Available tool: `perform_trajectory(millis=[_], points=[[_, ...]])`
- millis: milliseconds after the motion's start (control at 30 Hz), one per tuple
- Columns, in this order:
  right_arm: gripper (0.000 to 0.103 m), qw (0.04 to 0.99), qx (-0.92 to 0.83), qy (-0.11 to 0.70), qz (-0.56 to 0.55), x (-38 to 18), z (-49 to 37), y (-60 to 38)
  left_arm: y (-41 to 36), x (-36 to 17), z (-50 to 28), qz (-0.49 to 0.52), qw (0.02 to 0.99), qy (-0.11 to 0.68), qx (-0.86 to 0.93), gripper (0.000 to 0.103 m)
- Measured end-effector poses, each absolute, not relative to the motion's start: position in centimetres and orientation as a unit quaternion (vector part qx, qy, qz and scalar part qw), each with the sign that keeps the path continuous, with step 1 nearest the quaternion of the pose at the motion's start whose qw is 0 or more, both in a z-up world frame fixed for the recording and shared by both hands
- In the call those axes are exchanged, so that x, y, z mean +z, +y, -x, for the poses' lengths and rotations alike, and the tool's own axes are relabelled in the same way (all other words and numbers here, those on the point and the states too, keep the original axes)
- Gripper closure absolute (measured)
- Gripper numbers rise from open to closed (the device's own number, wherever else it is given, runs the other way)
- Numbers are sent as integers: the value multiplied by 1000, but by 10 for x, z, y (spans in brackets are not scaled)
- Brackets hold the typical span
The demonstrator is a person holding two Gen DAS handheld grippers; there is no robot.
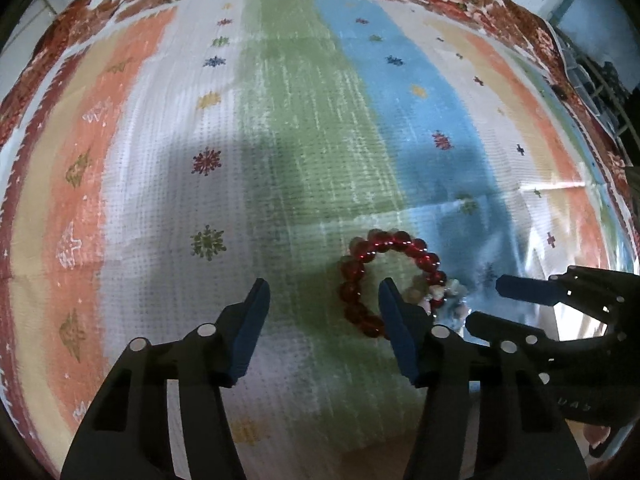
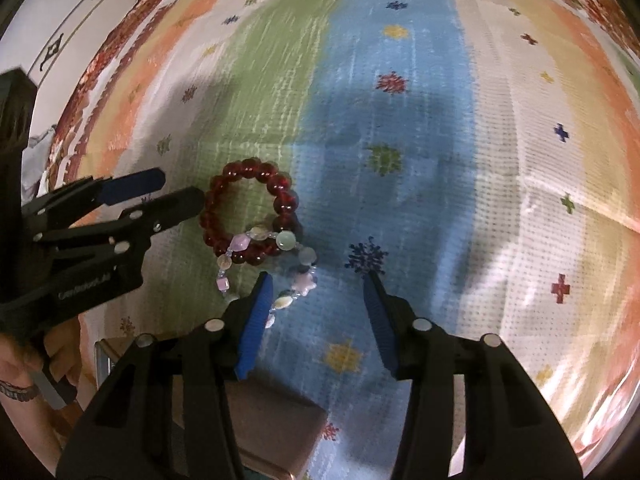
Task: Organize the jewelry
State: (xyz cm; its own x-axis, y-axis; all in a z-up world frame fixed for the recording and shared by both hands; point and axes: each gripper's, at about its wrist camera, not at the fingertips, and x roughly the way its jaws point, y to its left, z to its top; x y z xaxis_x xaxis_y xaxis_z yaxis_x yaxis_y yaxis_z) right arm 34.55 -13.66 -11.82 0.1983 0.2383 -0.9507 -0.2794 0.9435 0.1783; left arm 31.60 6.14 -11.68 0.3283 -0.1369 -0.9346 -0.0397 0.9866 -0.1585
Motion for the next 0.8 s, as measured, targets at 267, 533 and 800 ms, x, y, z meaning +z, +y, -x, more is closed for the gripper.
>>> perform_trajectory(millis=[267,533,800], points=[[57,765,165,622,24,-129,-356,-126,47,-129,-324,36,803,593,-48,65],[87,769,143,620,62,-135,-359,-117,40,-134,-325,2,803,593,-65,90],[88,774,153,612,53,-129,-353,-129,46,-129,-323,22,799,595,-82,90]])
